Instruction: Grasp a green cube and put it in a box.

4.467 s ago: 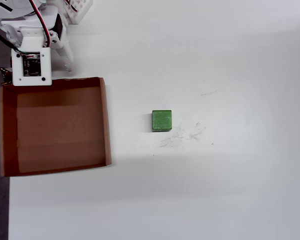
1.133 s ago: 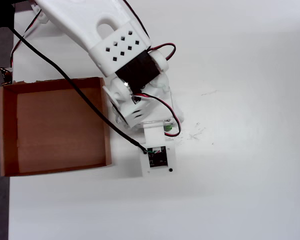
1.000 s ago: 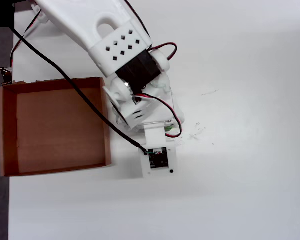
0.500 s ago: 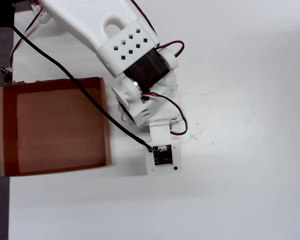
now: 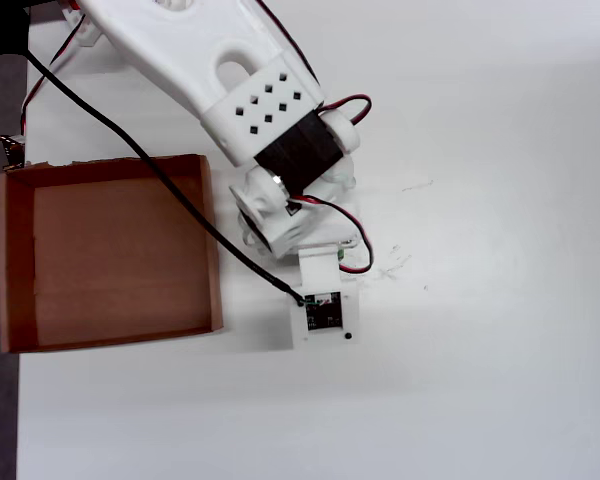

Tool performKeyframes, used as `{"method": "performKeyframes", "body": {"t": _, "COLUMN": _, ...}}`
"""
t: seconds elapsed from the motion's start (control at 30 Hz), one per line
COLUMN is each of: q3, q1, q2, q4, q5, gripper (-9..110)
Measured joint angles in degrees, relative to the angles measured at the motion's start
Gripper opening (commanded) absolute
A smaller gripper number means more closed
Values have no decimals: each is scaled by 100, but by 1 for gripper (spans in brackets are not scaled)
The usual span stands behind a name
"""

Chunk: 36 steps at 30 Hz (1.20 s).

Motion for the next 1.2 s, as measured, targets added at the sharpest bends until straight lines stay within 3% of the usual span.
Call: {"method": "performKeyframes", "body": {"t": 1.2, "q3": -272, "q1": 0, "q2": -176, "q4": -26, "q5": 79, "gripper": 15}}
